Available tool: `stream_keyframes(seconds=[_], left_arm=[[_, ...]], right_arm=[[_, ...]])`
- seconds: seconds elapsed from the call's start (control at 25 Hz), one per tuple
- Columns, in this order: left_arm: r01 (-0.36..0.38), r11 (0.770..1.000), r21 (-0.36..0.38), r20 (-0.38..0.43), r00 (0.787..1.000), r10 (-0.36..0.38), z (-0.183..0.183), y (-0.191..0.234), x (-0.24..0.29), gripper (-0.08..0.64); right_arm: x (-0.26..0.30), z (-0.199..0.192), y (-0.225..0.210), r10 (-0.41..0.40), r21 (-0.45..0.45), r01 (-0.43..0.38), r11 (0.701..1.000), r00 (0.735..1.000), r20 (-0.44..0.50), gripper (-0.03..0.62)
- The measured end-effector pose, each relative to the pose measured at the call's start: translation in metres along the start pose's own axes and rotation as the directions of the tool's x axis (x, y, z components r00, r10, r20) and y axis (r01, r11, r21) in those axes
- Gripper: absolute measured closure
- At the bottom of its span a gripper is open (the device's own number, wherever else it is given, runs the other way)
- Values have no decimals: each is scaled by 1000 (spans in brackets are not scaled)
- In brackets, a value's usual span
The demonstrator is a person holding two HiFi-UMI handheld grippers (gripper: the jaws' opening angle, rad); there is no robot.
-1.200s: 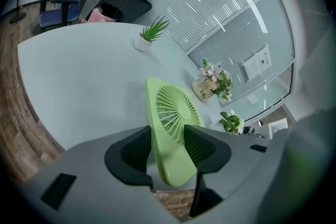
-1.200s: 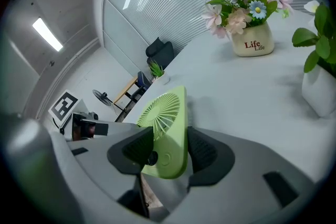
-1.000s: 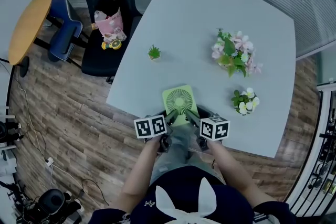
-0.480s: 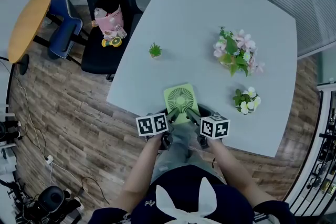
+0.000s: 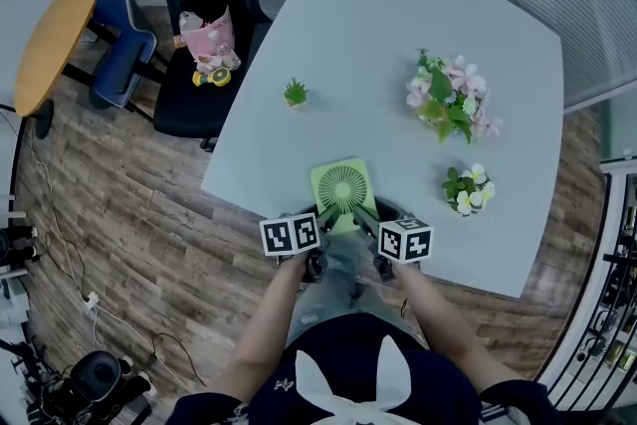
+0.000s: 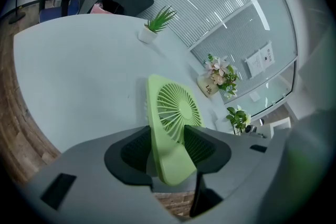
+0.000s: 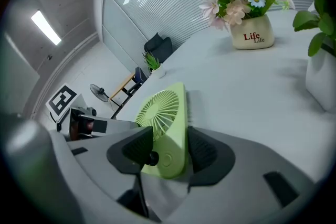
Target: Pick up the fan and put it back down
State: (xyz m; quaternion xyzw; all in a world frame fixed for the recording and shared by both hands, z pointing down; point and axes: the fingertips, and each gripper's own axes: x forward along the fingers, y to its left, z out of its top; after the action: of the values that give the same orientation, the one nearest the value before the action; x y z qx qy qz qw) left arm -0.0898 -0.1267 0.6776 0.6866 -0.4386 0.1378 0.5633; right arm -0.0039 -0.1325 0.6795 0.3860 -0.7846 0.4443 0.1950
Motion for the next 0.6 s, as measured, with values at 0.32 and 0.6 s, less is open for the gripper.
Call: stream_keyframes(seconds=[0.32,0.6], left_arm=[[8,1000,14,11,1000,-8,-2,0,1,353],[4,999,47,30,1000,-5,0,-1,-2,351]], right_arm=[[1,-1,-2,-5,-20,5,1000,1000,-12,379],[-2,2,-1,-31,-58,30,998,999,-11,373]])
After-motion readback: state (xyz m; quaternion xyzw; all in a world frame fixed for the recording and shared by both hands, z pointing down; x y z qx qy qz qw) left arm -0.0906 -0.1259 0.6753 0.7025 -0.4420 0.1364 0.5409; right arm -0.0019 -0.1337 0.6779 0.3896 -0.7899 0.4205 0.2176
